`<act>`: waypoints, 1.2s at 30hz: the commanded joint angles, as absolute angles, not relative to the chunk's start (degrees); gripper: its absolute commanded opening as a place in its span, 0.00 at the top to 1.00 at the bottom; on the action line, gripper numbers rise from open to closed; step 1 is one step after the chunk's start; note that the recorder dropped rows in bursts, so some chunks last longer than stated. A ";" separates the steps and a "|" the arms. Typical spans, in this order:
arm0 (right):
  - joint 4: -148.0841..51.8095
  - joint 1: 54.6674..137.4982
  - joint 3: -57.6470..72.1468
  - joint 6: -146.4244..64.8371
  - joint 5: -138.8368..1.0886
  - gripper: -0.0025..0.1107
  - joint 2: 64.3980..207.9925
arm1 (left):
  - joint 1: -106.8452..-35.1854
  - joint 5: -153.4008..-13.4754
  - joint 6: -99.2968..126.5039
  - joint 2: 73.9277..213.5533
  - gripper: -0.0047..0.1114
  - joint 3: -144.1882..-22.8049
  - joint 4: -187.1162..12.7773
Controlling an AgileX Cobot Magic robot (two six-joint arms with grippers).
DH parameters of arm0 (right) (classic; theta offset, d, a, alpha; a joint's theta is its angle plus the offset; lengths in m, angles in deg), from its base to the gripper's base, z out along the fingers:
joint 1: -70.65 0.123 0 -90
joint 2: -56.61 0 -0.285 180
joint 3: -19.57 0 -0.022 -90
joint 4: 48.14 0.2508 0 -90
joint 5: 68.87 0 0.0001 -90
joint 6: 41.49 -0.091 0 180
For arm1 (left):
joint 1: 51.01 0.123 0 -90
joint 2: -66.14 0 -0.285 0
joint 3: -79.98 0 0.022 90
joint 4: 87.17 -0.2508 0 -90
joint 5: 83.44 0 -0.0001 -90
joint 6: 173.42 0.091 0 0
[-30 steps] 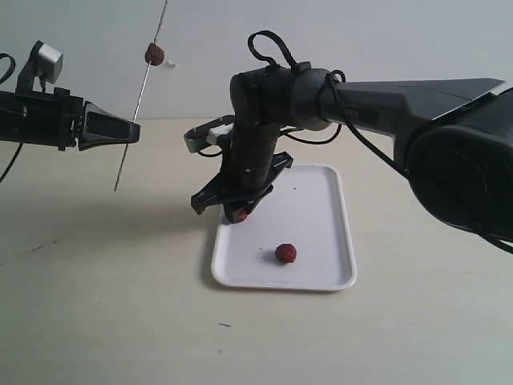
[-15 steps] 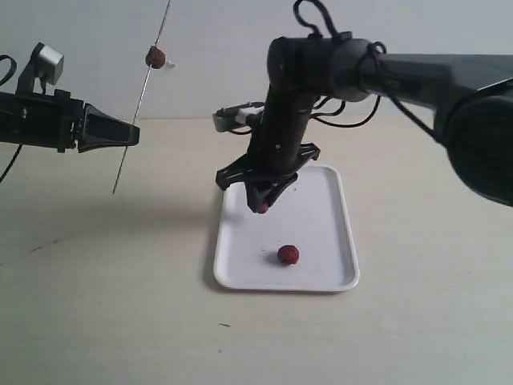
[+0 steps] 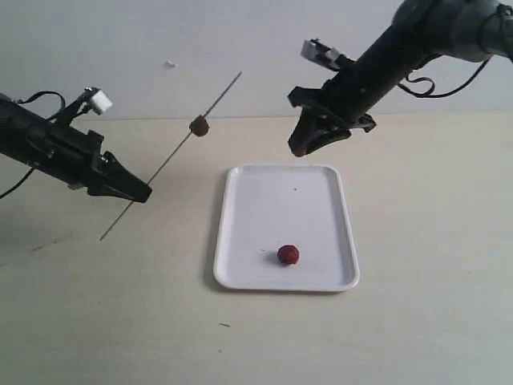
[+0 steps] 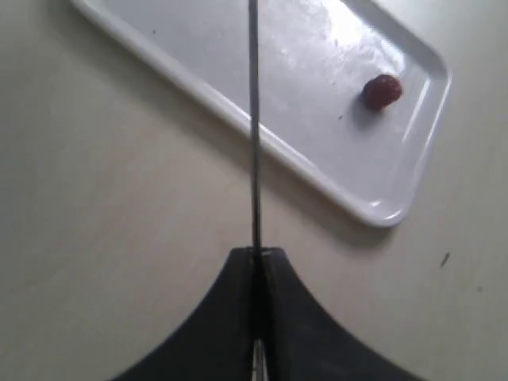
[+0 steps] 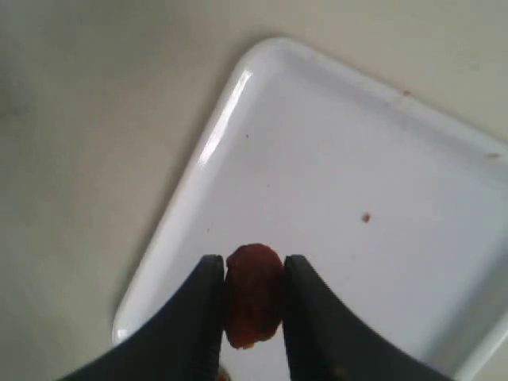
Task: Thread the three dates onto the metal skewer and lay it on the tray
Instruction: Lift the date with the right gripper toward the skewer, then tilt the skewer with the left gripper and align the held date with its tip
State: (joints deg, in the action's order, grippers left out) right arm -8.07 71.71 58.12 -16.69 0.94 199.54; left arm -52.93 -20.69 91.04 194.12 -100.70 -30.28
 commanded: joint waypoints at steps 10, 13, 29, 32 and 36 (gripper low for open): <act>8.25 62.04 58.15 -12.59 1.09 0.75 198.96 | -60.77 -43.87 90.21 193.54 0.96 -101.00 -42.12; 11.21 62.04 58.15 -13.28 1.09 0.75 198.96 | -63.46 -48.51 90.21 193.54 0.96 -101.00 -42.16; 14.83 62.04 55.77 -13.70 1.09 0.75 199.06 | -69.73 -53.37 93.14 193.54 0.96 -101.00 -42.04; 14.83 62.04 55.77 -13.70 1.09 0.75 199.06 | -69.72 -54.01 93.14 193.54 0.96 -101.00 -41.67; 14.72 62.51 55.77 -13.55 1.09 0.75 199.06 | -69.72 -54.41 93.14 193.54 0.96 -101.00 -41.54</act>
State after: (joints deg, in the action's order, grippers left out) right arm 13.74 62.24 55.93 -13.83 1.07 199.54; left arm -69.33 -53.81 93.11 194.12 -100.70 -42.21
